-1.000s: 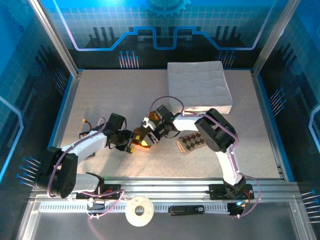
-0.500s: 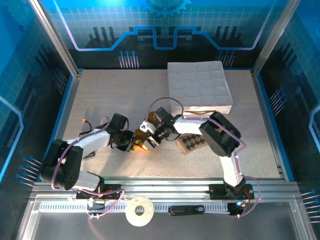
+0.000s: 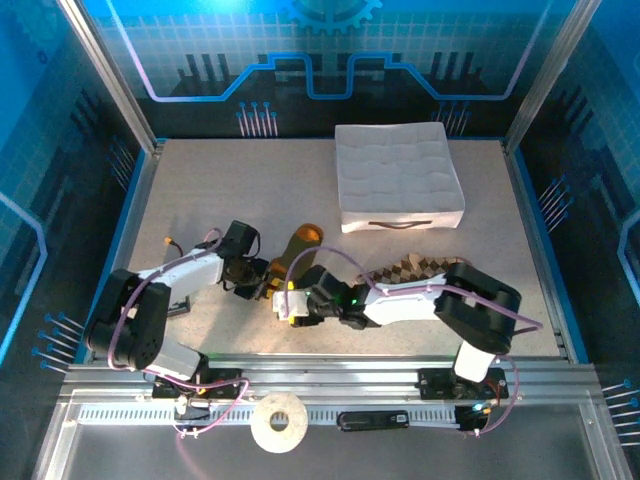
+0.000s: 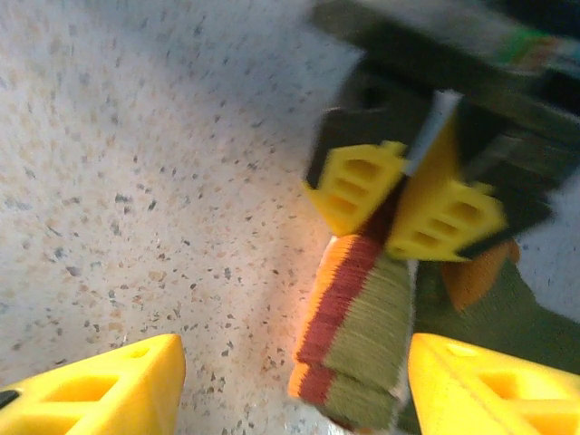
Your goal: Roll the socks
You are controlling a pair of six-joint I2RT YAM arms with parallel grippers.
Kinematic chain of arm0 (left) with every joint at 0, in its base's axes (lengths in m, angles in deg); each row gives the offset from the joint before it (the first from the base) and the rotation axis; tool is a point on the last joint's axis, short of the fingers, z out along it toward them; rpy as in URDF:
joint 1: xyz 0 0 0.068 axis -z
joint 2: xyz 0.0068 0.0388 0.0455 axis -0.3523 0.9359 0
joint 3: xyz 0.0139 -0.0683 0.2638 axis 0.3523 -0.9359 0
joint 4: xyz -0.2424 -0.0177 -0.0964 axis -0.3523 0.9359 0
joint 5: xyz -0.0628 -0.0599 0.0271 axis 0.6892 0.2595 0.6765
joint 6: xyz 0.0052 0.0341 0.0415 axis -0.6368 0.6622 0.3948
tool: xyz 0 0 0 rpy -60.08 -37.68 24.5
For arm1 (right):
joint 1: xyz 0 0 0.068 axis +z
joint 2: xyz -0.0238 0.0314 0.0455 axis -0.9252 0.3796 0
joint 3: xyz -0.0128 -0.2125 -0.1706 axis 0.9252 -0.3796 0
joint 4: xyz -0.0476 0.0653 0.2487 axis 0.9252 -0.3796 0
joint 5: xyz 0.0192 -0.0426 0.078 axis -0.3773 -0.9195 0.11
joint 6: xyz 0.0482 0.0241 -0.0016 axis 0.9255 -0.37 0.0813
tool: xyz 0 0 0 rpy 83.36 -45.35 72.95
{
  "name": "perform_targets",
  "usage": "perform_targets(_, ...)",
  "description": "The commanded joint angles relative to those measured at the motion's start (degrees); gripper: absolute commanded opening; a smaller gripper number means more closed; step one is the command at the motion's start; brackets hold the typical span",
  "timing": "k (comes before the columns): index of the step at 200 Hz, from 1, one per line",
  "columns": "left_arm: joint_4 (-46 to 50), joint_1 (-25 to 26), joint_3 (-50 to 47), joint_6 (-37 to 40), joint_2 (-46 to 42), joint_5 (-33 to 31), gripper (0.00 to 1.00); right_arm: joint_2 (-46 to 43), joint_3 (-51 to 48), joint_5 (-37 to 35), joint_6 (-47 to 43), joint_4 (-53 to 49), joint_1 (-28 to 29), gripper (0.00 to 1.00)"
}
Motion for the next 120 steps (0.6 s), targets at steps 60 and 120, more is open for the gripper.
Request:
perform_targets(60,11.2,-0.4,1.9,3.5,0.9,-5.0,0.27,12.4,9.8,-14.1,-2.4,-5.5,-0.5,0.2)
perform_targets(120,12.9,-5.4,4.4,3.3,-9.2,-3.1,0.59,12.2,12.1,9.6,11.0,-19.1,-5.6,0.0)
